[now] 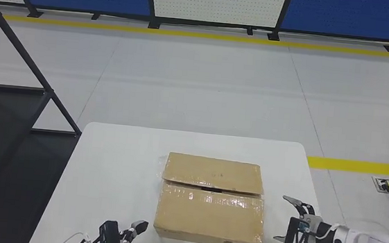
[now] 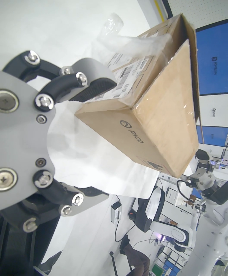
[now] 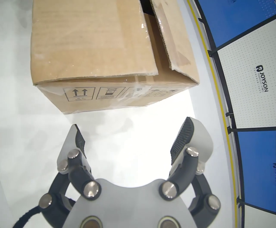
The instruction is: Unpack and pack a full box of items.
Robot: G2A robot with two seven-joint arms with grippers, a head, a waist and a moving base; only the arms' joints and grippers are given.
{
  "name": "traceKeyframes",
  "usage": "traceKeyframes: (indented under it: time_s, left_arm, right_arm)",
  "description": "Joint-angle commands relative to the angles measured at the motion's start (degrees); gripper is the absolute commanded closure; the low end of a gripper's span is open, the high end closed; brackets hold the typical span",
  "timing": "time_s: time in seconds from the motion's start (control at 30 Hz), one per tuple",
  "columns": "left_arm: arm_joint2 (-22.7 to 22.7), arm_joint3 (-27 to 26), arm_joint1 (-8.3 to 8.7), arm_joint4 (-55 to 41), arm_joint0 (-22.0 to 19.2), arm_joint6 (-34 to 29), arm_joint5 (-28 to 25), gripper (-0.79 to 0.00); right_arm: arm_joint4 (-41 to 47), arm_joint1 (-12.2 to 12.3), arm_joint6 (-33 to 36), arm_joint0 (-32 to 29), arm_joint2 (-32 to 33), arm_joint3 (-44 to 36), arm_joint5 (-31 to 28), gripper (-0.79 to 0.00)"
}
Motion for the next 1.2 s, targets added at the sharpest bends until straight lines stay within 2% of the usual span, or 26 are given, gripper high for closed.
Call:
traceKeyframes:
  time_s: [0.0, 0.37, 0.63, 1.17]
  left_arm:
    - [-0.1, 0.4, 0.08, -0.4, -0.1, 0.1, -0.1, -0.785]
    - [0.2, 2.1, 0.4, -1.5, -1.6, 0.1, -0.6, -0.785]
    - [0.5, 3.1, 0.65, -1.9, -3.0, -0.1, -1.5, -0.785]
    - [-1.9, 3.6, 1.47, -2.0, -1.1, 2.8, -1.4, -0.785]
  right_arm:
    - [0.8, 0.2, -0.8, -0.2, 0.2, 0.7, 0.0, -0.785]
    - [3.3, 1.5, -1.9, -3.2, -1.1, 0.2, 0.0, -0.785]
    - [8.4, 1.1, -3.6, -5.2, -2.3, 0.0, 4.7, -0.785]
    - [9.6, 0.5, 0.0, 0.3, -8.9, -0.2, 5.3, -0.785]
